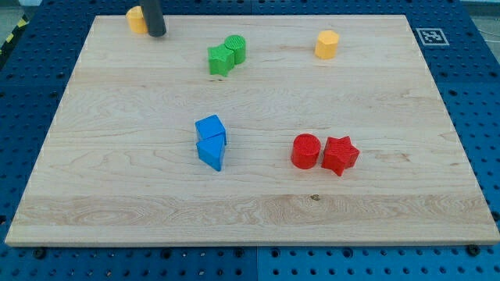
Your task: Move the yellow hexagon slightly to the left
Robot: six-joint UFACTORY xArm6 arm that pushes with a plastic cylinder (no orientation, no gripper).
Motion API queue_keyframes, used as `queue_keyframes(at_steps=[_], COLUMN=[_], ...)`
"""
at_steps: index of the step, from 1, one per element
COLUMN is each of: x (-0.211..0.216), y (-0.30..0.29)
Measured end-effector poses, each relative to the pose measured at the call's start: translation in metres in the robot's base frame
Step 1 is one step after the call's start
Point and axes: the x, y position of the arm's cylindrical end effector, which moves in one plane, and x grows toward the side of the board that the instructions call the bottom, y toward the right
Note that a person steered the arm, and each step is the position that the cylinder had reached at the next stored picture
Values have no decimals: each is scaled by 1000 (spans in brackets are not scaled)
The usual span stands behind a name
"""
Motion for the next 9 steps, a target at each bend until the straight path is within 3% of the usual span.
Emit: queue_keyframes(at_steps=[1, 3, 7, 9], x=[-31, -34, -34, -34], y=[-1, -31, -34, 5])
